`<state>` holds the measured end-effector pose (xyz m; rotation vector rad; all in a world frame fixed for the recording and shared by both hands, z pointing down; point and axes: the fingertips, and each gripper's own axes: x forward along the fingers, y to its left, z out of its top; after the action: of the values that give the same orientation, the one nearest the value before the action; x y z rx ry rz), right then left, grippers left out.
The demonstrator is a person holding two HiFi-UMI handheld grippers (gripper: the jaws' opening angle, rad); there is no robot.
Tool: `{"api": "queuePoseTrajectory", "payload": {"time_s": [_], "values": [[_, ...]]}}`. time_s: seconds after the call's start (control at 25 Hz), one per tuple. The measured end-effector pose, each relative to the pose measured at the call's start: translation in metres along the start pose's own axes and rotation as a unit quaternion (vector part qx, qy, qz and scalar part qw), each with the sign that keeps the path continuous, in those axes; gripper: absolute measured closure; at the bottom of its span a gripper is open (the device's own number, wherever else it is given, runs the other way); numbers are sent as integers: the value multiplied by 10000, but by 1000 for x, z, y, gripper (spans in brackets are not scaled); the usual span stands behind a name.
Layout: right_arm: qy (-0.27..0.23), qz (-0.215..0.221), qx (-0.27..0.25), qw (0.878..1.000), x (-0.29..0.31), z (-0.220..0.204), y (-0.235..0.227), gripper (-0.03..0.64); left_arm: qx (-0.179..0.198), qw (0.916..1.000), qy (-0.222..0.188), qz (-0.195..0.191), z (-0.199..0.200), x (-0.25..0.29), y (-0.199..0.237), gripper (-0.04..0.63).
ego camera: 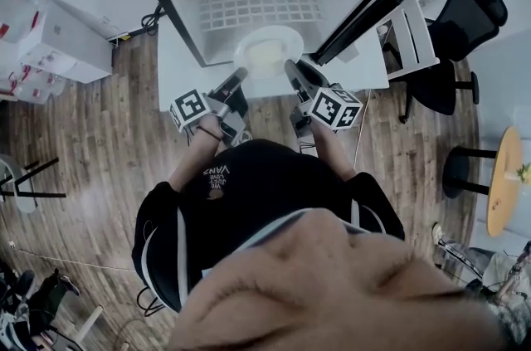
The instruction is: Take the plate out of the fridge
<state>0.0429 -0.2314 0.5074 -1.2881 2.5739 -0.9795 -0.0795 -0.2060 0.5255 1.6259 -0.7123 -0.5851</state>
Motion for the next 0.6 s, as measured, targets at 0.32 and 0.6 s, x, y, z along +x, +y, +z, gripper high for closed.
{"api": "queuePoseTrajectory", "payload": {"time_s": [0.32, 0.6], "values": [[18, 86, -23, 10000, -23, -3, 0, 500, 34, 9999, -75, -106, -23, -4, -9, 565], [68, 189, -14, 9998, -37, -8, 3, 500, 59, 9998, -181, -40, -38, -13, -11, 565]]}}
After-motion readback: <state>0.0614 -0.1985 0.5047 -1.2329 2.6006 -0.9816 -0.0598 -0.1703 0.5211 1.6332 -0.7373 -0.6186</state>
